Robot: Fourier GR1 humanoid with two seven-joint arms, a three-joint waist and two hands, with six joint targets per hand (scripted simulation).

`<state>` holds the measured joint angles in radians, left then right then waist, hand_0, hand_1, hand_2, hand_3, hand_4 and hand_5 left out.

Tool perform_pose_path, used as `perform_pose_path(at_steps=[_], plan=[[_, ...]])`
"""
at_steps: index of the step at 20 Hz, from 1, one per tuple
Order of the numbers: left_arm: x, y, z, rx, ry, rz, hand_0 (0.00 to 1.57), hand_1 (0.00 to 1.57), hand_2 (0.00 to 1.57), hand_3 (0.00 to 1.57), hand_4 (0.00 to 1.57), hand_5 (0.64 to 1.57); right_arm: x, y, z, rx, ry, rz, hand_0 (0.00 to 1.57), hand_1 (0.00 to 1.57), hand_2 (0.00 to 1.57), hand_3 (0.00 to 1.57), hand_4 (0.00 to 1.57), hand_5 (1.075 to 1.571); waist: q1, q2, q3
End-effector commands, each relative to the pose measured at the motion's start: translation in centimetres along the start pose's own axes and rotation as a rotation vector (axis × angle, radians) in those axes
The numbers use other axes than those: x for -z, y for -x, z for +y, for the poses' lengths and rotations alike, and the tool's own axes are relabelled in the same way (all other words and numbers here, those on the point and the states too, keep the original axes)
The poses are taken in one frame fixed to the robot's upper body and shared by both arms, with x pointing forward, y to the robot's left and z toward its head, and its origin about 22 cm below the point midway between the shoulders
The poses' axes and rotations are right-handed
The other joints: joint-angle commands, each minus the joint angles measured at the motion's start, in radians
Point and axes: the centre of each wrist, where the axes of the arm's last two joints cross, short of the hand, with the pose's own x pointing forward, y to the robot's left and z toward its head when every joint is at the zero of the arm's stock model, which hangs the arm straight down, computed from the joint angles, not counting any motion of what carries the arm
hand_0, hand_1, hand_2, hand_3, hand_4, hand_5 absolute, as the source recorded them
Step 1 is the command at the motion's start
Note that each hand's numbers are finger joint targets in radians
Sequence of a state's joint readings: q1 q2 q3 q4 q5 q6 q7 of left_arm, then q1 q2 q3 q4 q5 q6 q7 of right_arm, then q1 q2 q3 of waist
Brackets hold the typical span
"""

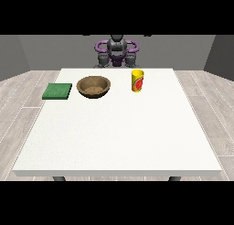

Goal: Pick the cup and pour the ball into the bowl, then pick the bowl and place it on the pad

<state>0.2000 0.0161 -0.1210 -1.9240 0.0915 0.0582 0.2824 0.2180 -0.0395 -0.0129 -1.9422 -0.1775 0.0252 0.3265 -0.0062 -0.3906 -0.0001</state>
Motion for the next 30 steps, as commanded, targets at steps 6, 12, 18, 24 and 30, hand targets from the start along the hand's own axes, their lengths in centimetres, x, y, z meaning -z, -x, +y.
perform_pose_path(at_steps=[6, 12, 18, 24, 30], plan=[[0.8, 2.6, -2.8, 0.036, -0.019, -0.235, 0.0, 0.0, 0.0, 0.0, 0.0, 1.537, -0.3, -0.4, -0.5, 0.006, -0.073, -0.216, 0.0, 0.0, 0.0, 0.0, 0.43, 1.571, -0.047, 0.248, 0.0], [5.0, 1.5, -0.7, 0.089, -0.046, -0.413, 0.0, 0.0, 0.0, 0.0, 0.0, 1.504, 2.0, 1.5, -2.2, 0.0, -0.092, -0.371, 0.0, 0.0, 0.0, 0.0, 0.35, 1.571, -0.055, 0.433, 0.0004], [7.0, 4.3, -2.3, 0.132, -0.037, -0.444, 0.0, 0.0, 0.0, 0.0, 0.0, 1.5, 2.4, 3.6, -4.6, -0.005, -0.115, -0.353, 0.0, 0.0, 0.0, 0.0, 0.3, 1.571, -0.072, 0.453, 0.0002], [9.4, 6.0, 0.2, 0.172, -0.088, -0.451, 0.0, 0.0, 0.0, 0.0, 0.0, 1.476, 3.7, 2.1, -6.5, -0.019, -0.106, -0.398, 0.0, 0.0, 0.0, 0.0, 0.27, 1.569, -0.082, 0.479, -0.0001], [12.3, 7.7, -0.3, 0.203, -0.115, -0.449, 0.0, 0.0, 0.0, 0.0, 0.0, 1.454, 5.0, 2.4, -6.7, -0.02, -0.139, -0.395, 0.0, 0.0, 0.0, 0.0, 0.24, 1.571, -0.109, 0.501, -0.0001]])
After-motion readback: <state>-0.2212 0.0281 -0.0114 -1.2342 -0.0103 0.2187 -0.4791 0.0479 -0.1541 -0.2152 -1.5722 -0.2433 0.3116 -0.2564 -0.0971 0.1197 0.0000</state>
